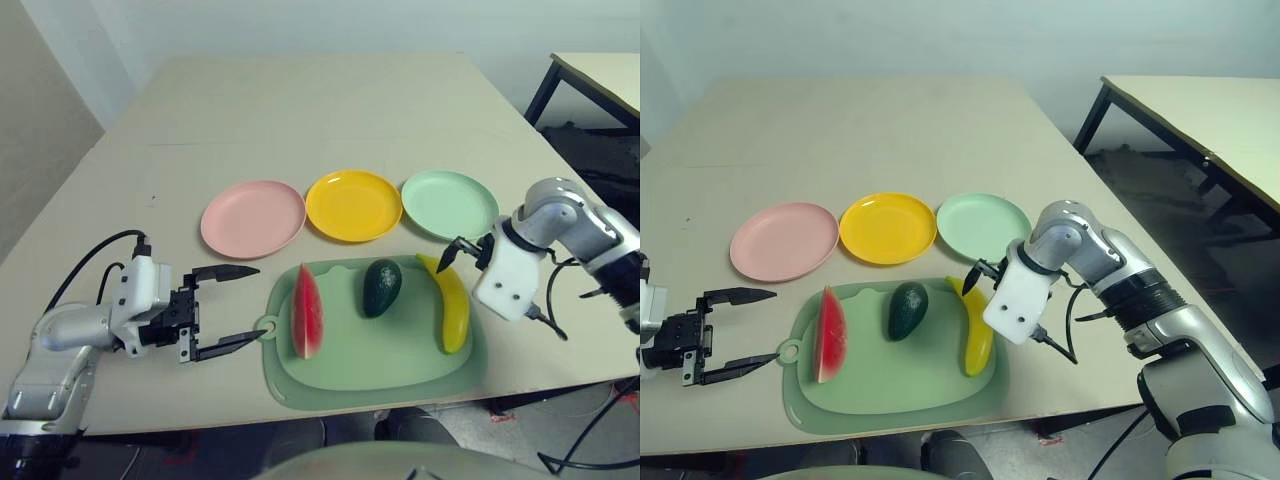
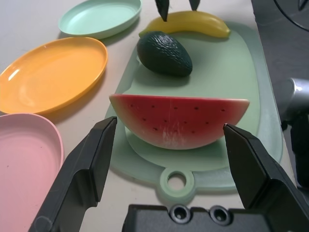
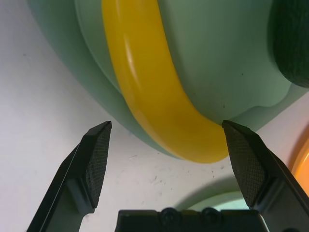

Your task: Place the fruits into color-matched plates.

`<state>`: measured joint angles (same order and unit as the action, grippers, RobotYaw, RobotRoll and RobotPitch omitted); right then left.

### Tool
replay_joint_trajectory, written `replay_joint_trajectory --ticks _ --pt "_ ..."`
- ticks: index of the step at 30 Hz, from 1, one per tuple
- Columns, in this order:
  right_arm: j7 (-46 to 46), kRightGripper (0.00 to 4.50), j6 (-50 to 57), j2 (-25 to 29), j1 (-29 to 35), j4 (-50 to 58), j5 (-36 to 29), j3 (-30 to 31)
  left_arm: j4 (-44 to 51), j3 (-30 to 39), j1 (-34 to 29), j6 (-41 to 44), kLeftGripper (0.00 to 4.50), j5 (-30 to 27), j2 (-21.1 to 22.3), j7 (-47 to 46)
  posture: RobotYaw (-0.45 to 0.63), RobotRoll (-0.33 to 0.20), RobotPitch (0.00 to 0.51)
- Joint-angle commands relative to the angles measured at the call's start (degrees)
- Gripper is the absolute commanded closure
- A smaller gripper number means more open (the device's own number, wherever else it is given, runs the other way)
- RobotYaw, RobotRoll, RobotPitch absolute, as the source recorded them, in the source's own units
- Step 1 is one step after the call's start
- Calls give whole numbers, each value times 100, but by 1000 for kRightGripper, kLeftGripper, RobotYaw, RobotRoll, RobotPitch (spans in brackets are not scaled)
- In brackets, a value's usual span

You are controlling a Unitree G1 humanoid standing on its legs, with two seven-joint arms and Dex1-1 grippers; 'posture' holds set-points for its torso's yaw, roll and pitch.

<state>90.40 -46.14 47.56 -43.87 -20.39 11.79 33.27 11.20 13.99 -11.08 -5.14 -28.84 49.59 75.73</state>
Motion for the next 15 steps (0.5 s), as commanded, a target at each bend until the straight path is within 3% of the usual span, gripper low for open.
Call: replay_joint_trajectory --ticks 1,10,13,15 --pt "-70 18 -139 -66 -9 -88 160 158 197 -122 -9 107 0 104 61 -42 137 0 10" --pt "-178 18 30 -96 167 -69 377 274 367 -69 -36 211 0 185 106 -175 149 0 11" --pt "-146 379 112 -82 184 -46 371 284 369 -60 -20 206 0 198 105 -195 147 0 11" --pt "-104 1013 171 -64 203 -19 359 287 362 -76 2 201 0 208 103 -212 143 0 11"
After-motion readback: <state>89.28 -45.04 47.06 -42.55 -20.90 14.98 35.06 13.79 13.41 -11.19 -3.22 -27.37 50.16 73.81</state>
